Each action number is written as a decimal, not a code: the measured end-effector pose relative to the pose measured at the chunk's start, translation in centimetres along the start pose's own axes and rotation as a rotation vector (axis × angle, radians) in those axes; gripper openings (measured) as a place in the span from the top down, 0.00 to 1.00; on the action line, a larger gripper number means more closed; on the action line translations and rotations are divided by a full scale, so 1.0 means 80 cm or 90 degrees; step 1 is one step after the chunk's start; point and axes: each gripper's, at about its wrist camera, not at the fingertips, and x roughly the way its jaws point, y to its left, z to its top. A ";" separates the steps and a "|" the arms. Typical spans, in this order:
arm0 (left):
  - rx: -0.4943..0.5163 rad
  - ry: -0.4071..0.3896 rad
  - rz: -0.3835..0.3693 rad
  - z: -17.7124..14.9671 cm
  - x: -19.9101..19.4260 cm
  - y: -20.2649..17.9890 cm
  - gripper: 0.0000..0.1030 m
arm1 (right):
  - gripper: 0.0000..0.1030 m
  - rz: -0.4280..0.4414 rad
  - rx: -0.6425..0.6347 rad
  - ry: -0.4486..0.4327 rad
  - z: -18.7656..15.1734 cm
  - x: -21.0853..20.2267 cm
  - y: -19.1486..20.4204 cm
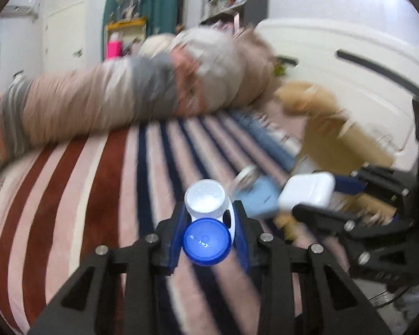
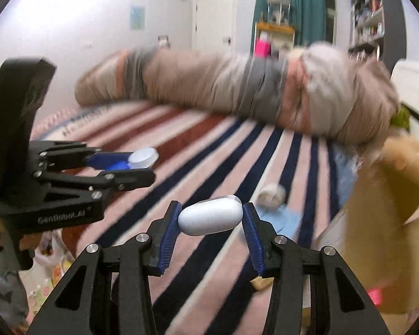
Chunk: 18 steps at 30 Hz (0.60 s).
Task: Organize rigid objects
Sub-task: 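Carry both cases into the box and open both tools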
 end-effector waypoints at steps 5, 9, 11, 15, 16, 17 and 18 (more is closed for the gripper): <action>0.058 -0.044 -0.088 0.081 -0.022 -0.079 0.71 | 0.61 -0.036 0.036 -0.068 0.017 -0.077 -0.057; 0.102 -0.019 -0.168 0.130 0.002 -0.156 0.71 | 0.61 -0.080 0.070 -0.090 0.004 -0.119 -0.118; 0.115 0.015 -0.194 0.142 0.023 -0.182 0.71 | 0.61 -0.095 0.091 -0.077 -0.008 -0.128 -0.146; 0.119 0.129 -0.245 0.152 0.087 -0.229 0.71 | 0.61 -0.102 0.143 -0.011 -0.037 -0.120 -0.201; 0.121 0.144 -0.246 0.151 0.097 -0.237 0.71 | 0.61 -0.093 0.150 0.011 -0.045 -0.113 -0.211; 0.125 0.167 -0.246 0.148 0.110 -0.247 0.71 | 0.61 -0.087 0.153 0.023 -0.050 -0.108 -0.216; 0.127 0.179 -0.245 0.146 0.117 -0.253 0.71 | 0.61 -0.082 0.150 0.036 -0.054 -0.101 -0.220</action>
